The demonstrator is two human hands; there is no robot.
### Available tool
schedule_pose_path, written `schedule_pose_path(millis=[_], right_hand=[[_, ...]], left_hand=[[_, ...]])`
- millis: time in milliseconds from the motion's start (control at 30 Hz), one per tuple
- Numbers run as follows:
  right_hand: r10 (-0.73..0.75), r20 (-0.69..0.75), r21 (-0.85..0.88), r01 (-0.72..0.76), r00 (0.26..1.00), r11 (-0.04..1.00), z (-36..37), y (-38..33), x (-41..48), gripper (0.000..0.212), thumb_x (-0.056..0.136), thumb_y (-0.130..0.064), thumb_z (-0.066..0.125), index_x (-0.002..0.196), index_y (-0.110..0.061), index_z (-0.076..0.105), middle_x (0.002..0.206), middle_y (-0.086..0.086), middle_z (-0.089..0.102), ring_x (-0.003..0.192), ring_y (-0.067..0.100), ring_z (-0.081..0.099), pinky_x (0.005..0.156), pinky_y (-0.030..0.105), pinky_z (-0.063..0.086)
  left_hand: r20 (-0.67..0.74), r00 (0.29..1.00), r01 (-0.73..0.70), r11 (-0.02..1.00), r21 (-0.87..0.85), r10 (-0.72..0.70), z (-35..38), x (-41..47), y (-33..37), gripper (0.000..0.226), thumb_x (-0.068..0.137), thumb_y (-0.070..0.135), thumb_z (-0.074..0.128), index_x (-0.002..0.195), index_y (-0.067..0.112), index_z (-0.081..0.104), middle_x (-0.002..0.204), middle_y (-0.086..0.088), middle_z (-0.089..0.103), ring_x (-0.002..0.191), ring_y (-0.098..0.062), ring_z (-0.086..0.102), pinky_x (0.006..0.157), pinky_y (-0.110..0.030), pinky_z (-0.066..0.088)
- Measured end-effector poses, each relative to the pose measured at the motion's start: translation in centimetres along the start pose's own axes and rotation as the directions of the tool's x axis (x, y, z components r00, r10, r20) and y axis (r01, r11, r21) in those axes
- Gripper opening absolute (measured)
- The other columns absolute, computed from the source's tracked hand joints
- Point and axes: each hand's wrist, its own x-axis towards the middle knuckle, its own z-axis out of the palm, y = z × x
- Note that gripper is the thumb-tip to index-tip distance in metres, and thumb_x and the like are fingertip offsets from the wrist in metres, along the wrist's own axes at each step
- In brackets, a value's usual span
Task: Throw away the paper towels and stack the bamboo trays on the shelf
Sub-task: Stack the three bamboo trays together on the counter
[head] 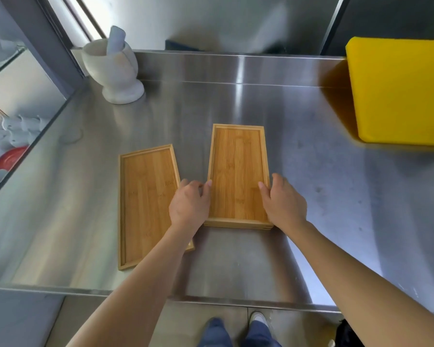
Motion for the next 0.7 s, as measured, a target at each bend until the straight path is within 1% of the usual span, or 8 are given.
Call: schedule_pose_path(millis=[33,100,233,333,467,567,633,700], right_hand=[[-0.033,-0.041,-0.008,0.032,0.999,0.999,-0.3,-0.3,0.0,0.036,0.098,-0.036,0.031,0.111,-0.007,0.048,0.097,0.008,0.059,0.077,0.023,0.055,0.058,0.030,0.038],[-0.145,-0.049,-0.026,0.144,0.988,0.989,-1.1,-1.5,-0.1,0.030,0.098,-0.029,0.032,0.110,-0.007,0.049,0.097,0.008,0.062,0.076,0.024,0.057,0.058,0.030,0.040],[-0.412,0.067,-0.009,0.413,0.909,0.911,-1.5,-5.3,-1.2,0.030,0.098,-0.024,0.029,0.105,-0.008,0.053,0.089,0.009,0.067,0.076,0.030,0.062,0.060,0.034,0.043],[-0.493,0.145,0.078,0.487,0.858,0.870,-0.4,-8.1,-2.5,0.027,0.098,-0.024,0.030,0.101,-0.007,0.052,0.092,0.013,0.067,0.082,0.036,0.062,0.059,0.033,0.037],[-0.511,0.271,0.093,0.506,0.816,0.858,1.2,-10.7,-4.3,0.025,0.098,-0.021,0.031,0.100,-0.005,0.050,0.097,0.018,0.066,0.086,0.039,0.062,0.059,0.034,0.034],[-0.462,0.297,0.014,0.479,0.836,0.877,1.8,-12.1,-4.8,0.020,0.096,-0.012,0.032,0.098,-0.005,0.051,0.095,0.017,0.066,0.076,0.033,0.059,0.054,0.032,0.032],[-0.410,0.331,-0.045,0.448,0.850,0.893,1.8,-12.9,-5.0,0.020,0.094,-0.006,0.033,0.097,-0.004,0.053,0.088,0.014,0.064,0.069,0.028,0.051,0.048,0.029,0.029],[-0.361,0.388,-0.072,0.418,0.848,0.906,1.8,-13.5,-5.2,0.023,0.092,-0.001,0.034,0.098,-0.002,0.057,0.079,0.011,0.056,0.068,0.027,0.049,0.051,0.030,0.033]], left_hand=[[-0.033,0.999,0.003,1.000,-0.020,-0.003,-0.7,0.1,-0.3,0.041,0.097,0.040,0.040,0.107,0.008,0.064,0.099,-0.006,0.055,0.086,-0.022,0.054,0.071,-0.033,0.043],[-0.094,0.995,0.026,0.999,-0.025,-0.028,-2.2,0.5,-1.4,0.038,0.097,0.037,0.041,0.118,0.012,0.059,0.108,-0.007,0.058,0.100,-0.026,0.056,0.077,-0.035,0.043],[-0.175,0.976,0.136,0.990,0.042,-0.127,-4.7,0.7,-4.7,0.038,0.095,0.029,0.044,0.129,0.014,0.049,0.122,-0.011,0.057,0.111,-0.031,0.054,0.085,-0.040,0.045],[-0.168,0.958,0.246,0.966,0.076,-0.231,-5.9,0.1,-7.2,0.038,0.094,0.027,0.044,0.128,0.010,0.047,0.125,-0.016,0.054,0.114,-0.035,0.051,0.089,-0.044,0.043],[-0.171,0.941,0.326,0.919,0.223,-0.292,-6.7,-1.4,-9.7,0.036,0.093,0.030,0.042,0.121,0.006,0.047,0.122,-0.019,0.052,0.113,-0.038,0.049,0.089,-0.045,0.042],[-0.167,0.928,0.365,0.905,0.220,-0.333,-7.0,-2.2,-10.9,0.035,0.095,0.030,0.042,0.120,0.005,0.044,0.122,-0.019,0.050,0.112,-0.038,0.049,0.085,-0.045,0.043],[-0.145,0.942,0.332,0.904,0.267,-0.303,-6.9,-2.6,-11.5,0.032,0.098,0.031,0.036,0.114,0.004,0.045,0.117,-0.019,0.056,0.105,-0.039,0.055,0.075,-0.042,0.042],[-0.122,0.961,0.275,0.906,0.321,-0.248,-6.9,-2.7,-11.9,0.030,0.100,0.029,0.030,0.107,0.004,0.045,0.110,-0.019,0.062,0.097,-0.038,0.060,0.067,-0.039,0.037]])
